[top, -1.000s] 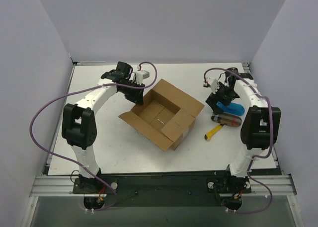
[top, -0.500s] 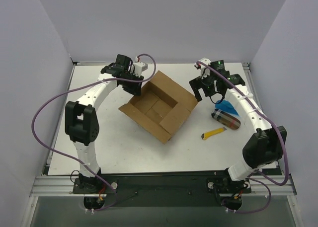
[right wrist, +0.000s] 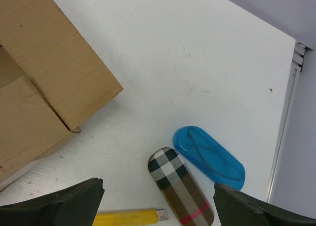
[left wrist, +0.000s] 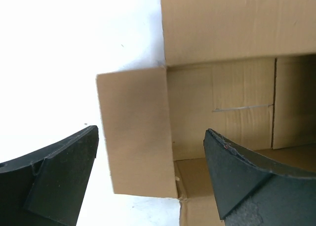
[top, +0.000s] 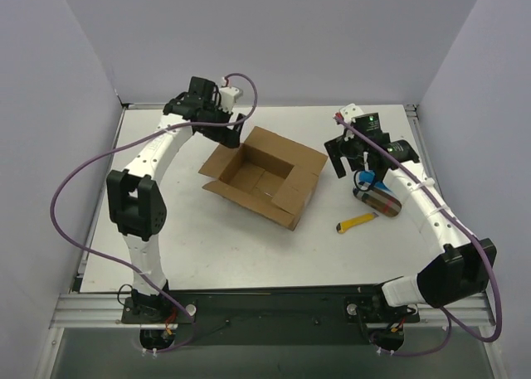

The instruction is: Unpack the express box

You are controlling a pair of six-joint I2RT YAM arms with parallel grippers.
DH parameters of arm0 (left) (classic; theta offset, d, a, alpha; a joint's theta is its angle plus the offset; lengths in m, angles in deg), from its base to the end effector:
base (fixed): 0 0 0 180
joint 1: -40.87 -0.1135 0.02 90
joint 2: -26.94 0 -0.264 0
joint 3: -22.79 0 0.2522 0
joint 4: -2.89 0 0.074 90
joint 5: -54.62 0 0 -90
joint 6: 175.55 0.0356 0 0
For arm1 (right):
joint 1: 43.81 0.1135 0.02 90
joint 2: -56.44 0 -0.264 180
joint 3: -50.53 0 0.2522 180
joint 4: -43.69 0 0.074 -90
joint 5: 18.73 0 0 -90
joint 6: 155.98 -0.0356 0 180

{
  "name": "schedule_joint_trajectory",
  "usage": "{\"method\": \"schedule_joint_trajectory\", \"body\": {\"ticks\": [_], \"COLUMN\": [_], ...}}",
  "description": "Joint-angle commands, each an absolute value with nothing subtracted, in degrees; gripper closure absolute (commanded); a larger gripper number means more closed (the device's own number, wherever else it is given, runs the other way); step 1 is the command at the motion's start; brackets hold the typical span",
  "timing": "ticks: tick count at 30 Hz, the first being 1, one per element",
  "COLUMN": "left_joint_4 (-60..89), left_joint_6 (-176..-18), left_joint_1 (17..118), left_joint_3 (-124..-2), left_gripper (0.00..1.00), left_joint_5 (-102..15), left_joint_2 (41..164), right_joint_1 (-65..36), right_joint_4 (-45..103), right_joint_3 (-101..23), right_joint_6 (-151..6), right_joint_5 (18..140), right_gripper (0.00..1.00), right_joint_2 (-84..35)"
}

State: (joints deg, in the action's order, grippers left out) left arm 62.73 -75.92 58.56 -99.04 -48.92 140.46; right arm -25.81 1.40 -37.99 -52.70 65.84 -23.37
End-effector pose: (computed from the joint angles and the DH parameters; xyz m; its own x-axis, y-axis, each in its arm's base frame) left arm 0.4190 -0.1424 0.3070 -0.6628 0.3821 -0.6440 0.5528 0.8298 -0.0767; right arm 0.2994 0.0938 0.3510 -0.4585 -0.3894 -0.7988 -0.3473 0.9059 -0.2423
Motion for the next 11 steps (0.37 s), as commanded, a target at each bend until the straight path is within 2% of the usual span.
{"method": "schedule_joint_trajectory", "body": {"ticks": [1, 6, 7, 11], "left_joint_4": [64.46, 66.74, 67.09, 66.14], "left_joint_6": [-73.78, -73.34, -72.64, -72.54], "left_joint_1": [55.99, 51.42, 50.63, 45.80], "left_joint_3": [-107.93, -114.09, -115.24, -118.67], "left_gripper": [0.03, 0.03, 0.03, 0.03], "left_joint_5": [-49.18, -49.09, -48.92, -45.94], "left_joint_2": [138.57, 137.86, 138.21, 138.56], "right_joint_1": [-25.88, -26.93, -29.20, -39.73], "right_joint_4": [-1.53, -0.05, 2.92, 2.25], "right_joint_3": [-40.83, -48.64, -49.44, -57.26], "right_joint_6": [-52.00, -51.22, -50.08, -54.54], "right_joint_5": [60.21, 52.75, 50.21, 53.87], "right_gripper": [0.00, 0.00, 0.00, 0.01], "right_joint_2": [-22.14, -22.05, -21.70, -22.04]}}
